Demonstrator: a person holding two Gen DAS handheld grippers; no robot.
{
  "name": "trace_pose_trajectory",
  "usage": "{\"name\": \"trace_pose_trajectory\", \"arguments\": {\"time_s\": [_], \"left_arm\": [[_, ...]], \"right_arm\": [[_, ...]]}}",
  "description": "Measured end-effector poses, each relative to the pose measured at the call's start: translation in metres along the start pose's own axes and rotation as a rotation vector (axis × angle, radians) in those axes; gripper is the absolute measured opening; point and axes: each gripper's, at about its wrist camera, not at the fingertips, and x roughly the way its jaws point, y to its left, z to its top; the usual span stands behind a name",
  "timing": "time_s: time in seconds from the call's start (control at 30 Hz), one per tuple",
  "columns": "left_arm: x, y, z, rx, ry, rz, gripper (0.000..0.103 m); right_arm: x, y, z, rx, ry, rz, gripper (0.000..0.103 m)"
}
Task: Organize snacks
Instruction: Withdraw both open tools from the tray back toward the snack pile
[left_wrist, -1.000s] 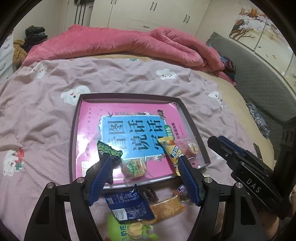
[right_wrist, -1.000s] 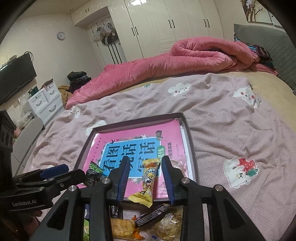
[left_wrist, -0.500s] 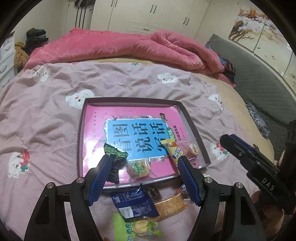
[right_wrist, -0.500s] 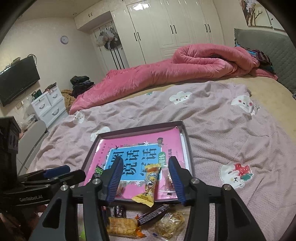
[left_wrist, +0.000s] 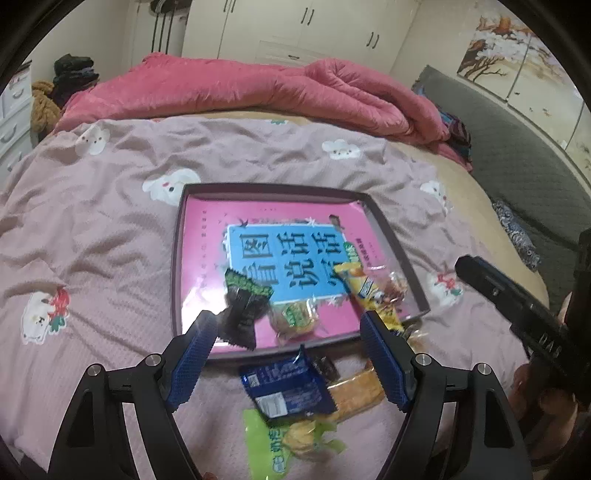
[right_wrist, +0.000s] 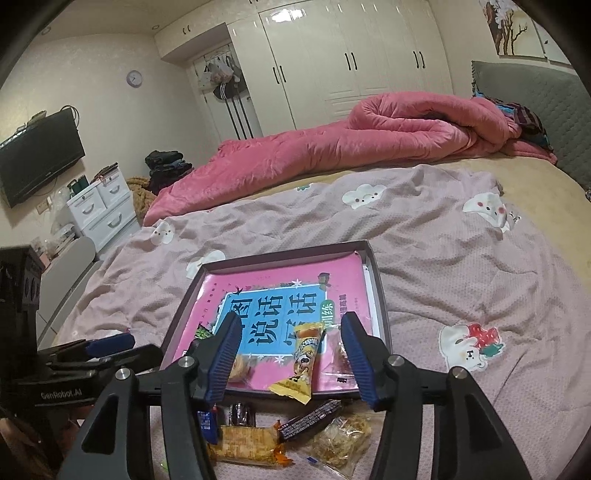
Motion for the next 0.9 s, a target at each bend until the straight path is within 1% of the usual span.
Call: {"name": "trace_pose_trajectory", "arguments": {"time_s": [0.17,0.43,0.57,0.8,0.9], "left_arm": [[0.002,0.005,-0.006,-0.011,0.010,-0.004,0.081],[0.004,0.012,-0.015,-0.021,0.023,0.008,0.081],[0.005,0.015,-0.018,-0.028,0.029,0.010,0.081],[0.007,0.016,-0.022,-0.032,0.040,0.017,0.081],[0.009,0.016,-0.024,-0.042,0.052,0.007,0.081]], "right_arm": [[0.005,-0.006,-0.005,0.003,0.025,-0.007,0.057],[0.009,-0.014,-0.022,0.008,0.057,-0.019,0.058],[0.010,-0.014,-0.029,0.003,0.065,-0.026,0.061],[0.011,-0.015,-0.042,0.008,0.092,-0.038,0.062],[0.013,-0.016,-0.048,0.011,0.108,-0.046,0.062]]}}
